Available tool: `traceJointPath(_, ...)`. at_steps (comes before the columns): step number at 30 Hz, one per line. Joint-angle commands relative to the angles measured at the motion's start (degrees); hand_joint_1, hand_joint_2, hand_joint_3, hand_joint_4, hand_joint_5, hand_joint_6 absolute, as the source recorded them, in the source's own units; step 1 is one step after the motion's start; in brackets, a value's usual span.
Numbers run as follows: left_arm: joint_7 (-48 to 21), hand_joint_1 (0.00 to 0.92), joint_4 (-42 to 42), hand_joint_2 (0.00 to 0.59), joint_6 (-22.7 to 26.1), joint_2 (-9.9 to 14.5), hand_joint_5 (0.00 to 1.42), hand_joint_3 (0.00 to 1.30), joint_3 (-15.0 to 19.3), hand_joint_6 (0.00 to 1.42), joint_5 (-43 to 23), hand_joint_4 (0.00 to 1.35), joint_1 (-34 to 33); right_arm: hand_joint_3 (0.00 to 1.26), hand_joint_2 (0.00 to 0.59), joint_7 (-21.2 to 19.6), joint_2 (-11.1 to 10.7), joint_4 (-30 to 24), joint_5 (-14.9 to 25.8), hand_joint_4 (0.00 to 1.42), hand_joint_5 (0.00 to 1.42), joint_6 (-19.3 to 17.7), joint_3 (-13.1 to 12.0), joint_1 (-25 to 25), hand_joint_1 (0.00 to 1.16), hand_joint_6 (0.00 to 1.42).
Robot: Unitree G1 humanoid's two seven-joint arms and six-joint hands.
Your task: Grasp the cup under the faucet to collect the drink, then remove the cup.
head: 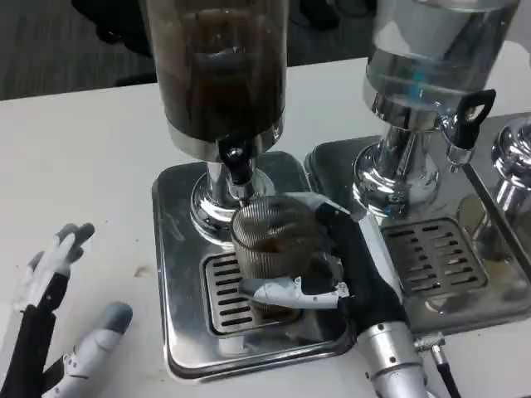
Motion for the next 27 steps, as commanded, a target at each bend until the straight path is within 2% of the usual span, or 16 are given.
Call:
traceJointPath(1,0.14,0.0,0.63,0.18,-0.08,0.06,0.14,0.11,-0.1,0.0,-0.42,0.0,-0.09,0.86,0.078,-1.38,0.23,-4.54,-0.5,0.91,0.92,-1.17,-0.34,1.01,1.12,1.19)
traceJointPath(16,-0.67,0.0,0.91,0.179,-0.35,0.66,0.14,0.12,-0.44,0.0,-0.58,0.0,-0.95,0.86,0.076,0.35,-0.57,-9.79,-0.26,0.91,0.93,-0.75,-0.92,5.81,1.11,1.22)
traceJointPath(22,-0.56,0.0,0.52,0.179,-0.49,1.12,0.12,0.12,-0.14,0.0,-0.43,0.0,-0.73,0.86,0.075,2.97,-1.39,-12.58,0.49,0.91,0.93,0.51,-1.38,7.74,1.1,1.24)
traceJointPath(27,-2.07,0.0,0.71,0.174,0.14,1.78,0.09,0.09,-0.51,0.0,-0.93,0.0,-1.09,0.86,0.074,3.59,-1.74,-14.83,0.55,0.91,0.93,1.07,-1.73,9.3,1.09,1.24)
